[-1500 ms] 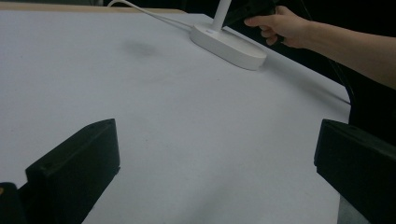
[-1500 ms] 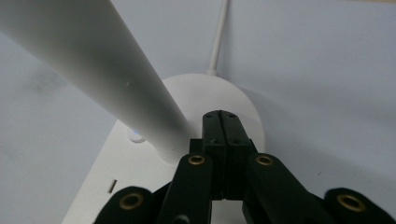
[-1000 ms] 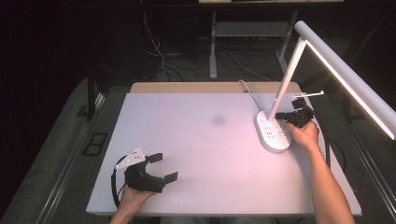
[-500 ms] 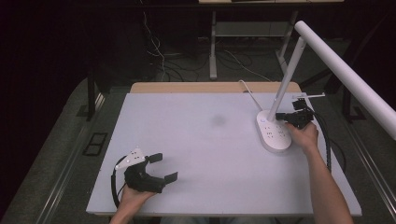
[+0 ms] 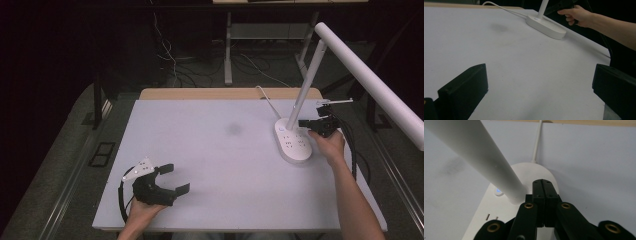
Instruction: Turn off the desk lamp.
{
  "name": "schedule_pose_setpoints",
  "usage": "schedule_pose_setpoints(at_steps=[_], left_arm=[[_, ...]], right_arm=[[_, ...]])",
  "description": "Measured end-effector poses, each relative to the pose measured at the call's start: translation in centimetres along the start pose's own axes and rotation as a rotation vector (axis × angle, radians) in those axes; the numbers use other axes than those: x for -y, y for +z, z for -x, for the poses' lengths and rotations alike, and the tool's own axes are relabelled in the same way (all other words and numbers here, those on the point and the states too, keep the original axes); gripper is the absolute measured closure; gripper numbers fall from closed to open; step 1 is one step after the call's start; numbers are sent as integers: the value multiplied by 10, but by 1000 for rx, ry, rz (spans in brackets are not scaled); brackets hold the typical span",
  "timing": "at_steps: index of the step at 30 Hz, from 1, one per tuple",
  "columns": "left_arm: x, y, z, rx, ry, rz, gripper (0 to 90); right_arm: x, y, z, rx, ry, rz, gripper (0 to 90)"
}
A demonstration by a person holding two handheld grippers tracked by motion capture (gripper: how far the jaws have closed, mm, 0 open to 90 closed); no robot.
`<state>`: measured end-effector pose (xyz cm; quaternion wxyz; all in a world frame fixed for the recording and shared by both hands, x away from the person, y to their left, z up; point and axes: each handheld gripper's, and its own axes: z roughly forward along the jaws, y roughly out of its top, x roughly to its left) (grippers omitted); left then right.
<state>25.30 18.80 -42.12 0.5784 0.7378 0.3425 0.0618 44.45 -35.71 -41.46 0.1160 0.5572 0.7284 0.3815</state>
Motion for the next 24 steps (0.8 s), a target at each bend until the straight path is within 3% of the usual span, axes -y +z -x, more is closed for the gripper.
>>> schedule_pose_setpoints(at_steps=[7, 8, 18, 24], left_arm=[[0, 0, 2, 3, 6, 0, 0], [0, 0, 2, 4, 6, 1, 0], [-1, 0, 4, 11, 5, 4, 0], [-1, 0, 5, 17, 9, 7, 0]], right_arm=[[-2, -16, -5, 0, -9, 14, 897], [-2, -18, -5, 1, -17, 17, 798], [0, -38, -17, 19, -33, 23, 764], [5, -53, -22, 10, -19, 39, 715]])
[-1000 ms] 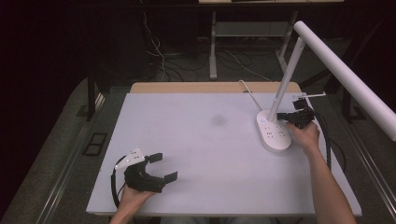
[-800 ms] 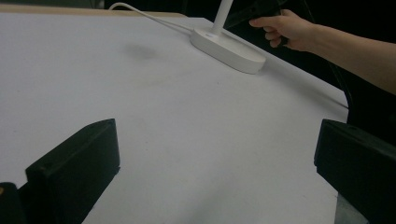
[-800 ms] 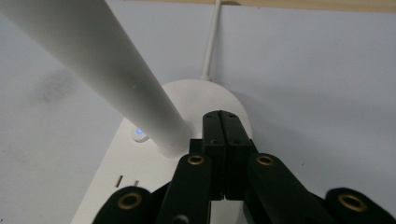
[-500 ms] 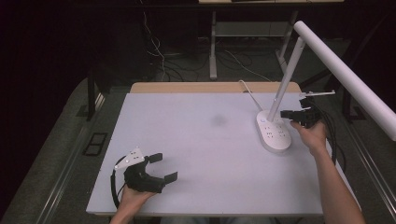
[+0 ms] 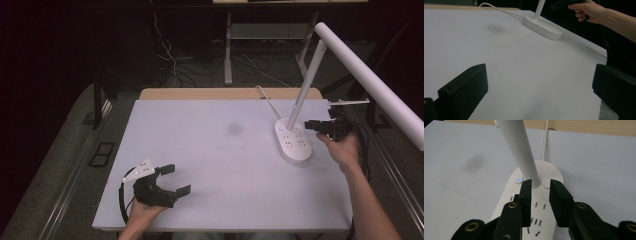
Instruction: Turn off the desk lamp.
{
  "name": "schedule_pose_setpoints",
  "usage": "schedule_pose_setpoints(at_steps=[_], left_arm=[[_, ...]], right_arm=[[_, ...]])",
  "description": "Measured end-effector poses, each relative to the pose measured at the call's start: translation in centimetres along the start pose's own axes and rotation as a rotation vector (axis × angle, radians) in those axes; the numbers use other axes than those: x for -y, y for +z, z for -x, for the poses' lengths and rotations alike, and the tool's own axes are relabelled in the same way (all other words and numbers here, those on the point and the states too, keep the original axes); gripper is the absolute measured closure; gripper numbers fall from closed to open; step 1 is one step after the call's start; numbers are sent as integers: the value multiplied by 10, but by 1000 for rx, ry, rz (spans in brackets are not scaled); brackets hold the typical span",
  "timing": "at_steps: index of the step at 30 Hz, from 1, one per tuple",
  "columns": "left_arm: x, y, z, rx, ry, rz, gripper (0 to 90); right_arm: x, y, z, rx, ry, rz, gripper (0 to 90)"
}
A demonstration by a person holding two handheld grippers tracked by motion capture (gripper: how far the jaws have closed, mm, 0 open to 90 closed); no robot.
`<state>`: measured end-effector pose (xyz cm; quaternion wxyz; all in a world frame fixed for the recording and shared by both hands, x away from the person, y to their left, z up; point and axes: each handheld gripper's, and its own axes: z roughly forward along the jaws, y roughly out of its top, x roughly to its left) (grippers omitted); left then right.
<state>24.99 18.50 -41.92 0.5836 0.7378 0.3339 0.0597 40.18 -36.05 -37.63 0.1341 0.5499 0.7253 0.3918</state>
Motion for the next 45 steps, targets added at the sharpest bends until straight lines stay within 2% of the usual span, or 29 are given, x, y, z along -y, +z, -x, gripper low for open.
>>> schedule_pose_setpoints(at_steps=[9, 12, 14, 17, 21, 23, 24, 26, 32, 34, 40, 45], left_arm=[[0, 0, 1, 2, 2, -1, 0], [0, 0, 1, 2, 3, 0, 0], [0, 1, 2, 2, -2, 5, 0], [0, 1, 2, 2, 1, 2, 0], [0, 1, 2, 3, 5, -1, 0], [0, 1, 2, 3, 6, -2, 0], [0, 2, 2, 3, 6, -3, 0], [0, 2, 2, 3, 4, -2, 0], [0, 1, 2, 3, 2, 3, 0], [0, 1, 2, 4, 5, -1, 0], [0, 1, 2, 5, 7, -4, 0], [0, 1, 2, 3, 4, 1, 0]], right_arm=[[9, -19, -16, -9, 3, 37, 569], [13, -23, -24, 17, -25, 51, 508], [15, -25, -30, 10, -30, 62, 462], [18, -28, -37, -3, -37, 77, 368], [22, -33, -48, -21, -39, 73, 117], [26, -35, -55, -35, -56, 79, 96], [28, -36, -58, -36, -59, 82, 11], [33, -38, -64, -77, -71, 81, 4], [49, -42, -81, -141, -84, 97, 5], [55, -43, -85, -155, -93, 108, 5], [73, -44, -89, -178, -76, 129, 5], [91, -46, -92, -217, -63, 136, 5]])
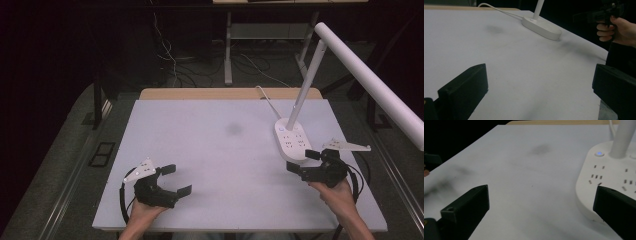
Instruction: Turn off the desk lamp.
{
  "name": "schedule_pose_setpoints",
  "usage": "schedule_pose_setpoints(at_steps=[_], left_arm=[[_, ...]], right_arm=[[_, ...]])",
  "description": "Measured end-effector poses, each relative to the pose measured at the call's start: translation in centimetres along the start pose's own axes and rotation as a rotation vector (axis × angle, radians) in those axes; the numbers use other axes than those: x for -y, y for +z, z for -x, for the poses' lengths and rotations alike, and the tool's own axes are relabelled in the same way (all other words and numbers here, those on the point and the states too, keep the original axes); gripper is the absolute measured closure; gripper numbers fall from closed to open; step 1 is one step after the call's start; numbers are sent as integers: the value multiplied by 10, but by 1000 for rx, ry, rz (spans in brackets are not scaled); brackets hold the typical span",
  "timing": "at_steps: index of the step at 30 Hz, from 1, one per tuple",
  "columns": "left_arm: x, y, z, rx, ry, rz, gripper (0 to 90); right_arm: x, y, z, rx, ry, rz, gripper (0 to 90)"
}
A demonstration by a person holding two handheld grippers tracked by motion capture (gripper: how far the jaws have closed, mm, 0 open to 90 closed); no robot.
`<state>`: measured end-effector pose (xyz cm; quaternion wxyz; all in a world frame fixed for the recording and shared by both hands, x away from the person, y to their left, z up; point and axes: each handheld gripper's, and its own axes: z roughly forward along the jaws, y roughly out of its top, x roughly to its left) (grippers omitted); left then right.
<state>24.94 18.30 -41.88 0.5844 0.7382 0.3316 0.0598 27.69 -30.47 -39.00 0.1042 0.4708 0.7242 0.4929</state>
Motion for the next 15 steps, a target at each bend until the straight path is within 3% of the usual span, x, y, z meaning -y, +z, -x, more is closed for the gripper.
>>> schedule_pose_setpoints(at_steps=[7, 15], left_arm=[[0, 0, 0, 1, 4, -8, 0], [0, 0, 0, 1, 5, -8, 0]], right_arm=[[24, -2, -14, -44, -22, 2, 5], [47, 3, -25, -46, -48, -16, 5]])
